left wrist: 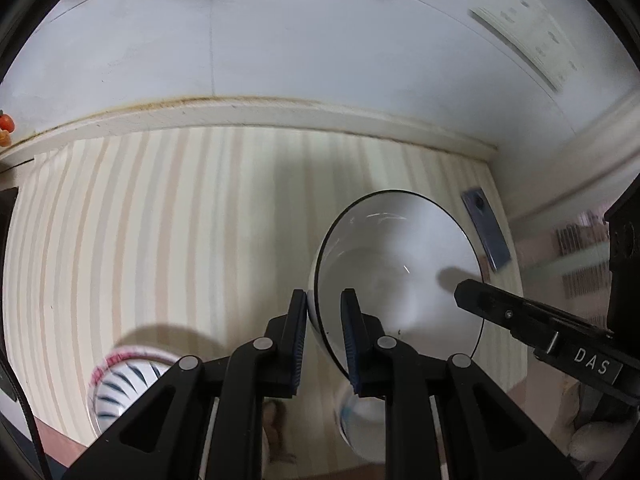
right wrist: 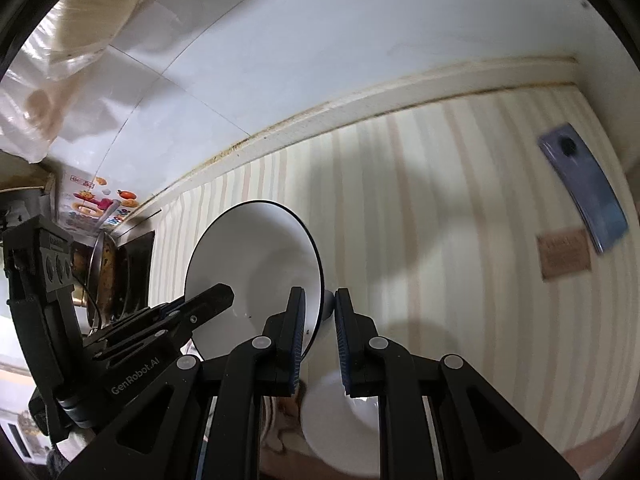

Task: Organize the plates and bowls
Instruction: 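Carry the black-rimmed bowl with both grippers and lower it into the nested bowls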

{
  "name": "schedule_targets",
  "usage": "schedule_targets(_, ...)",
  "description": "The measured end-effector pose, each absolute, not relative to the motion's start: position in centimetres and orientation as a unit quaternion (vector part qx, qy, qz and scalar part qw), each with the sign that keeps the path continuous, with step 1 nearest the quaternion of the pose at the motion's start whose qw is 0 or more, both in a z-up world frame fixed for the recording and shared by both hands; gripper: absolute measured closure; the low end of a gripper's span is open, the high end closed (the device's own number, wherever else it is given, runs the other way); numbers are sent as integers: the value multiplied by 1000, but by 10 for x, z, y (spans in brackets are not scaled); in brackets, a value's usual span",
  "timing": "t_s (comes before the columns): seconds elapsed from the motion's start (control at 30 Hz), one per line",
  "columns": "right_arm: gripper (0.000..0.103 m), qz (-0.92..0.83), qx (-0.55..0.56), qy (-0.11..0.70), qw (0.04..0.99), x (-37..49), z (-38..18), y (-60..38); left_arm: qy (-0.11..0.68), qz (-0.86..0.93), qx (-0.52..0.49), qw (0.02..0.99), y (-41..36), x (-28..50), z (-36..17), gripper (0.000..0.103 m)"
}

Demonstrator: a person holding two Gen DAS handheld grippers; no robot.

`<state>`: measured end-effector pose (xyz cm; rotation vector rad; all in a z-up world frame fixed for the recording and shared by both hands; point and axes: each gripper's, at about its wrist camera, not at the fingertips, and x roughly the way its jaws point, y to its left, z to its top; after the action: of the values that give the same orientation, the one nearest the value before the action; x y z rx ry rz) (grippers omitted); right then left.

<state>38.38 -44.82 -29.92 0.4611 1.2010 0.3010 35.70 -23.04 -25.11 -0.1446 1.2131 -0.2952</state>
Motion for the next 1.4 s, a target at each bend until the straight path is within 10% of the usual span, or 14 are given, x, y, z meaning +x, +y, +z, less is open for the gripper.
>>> schedule_targets(1.4, 84, 99, 222, 613, 751, 275, -367, -483, 604, -158, 41, 780, -288, 273, -304, 87)
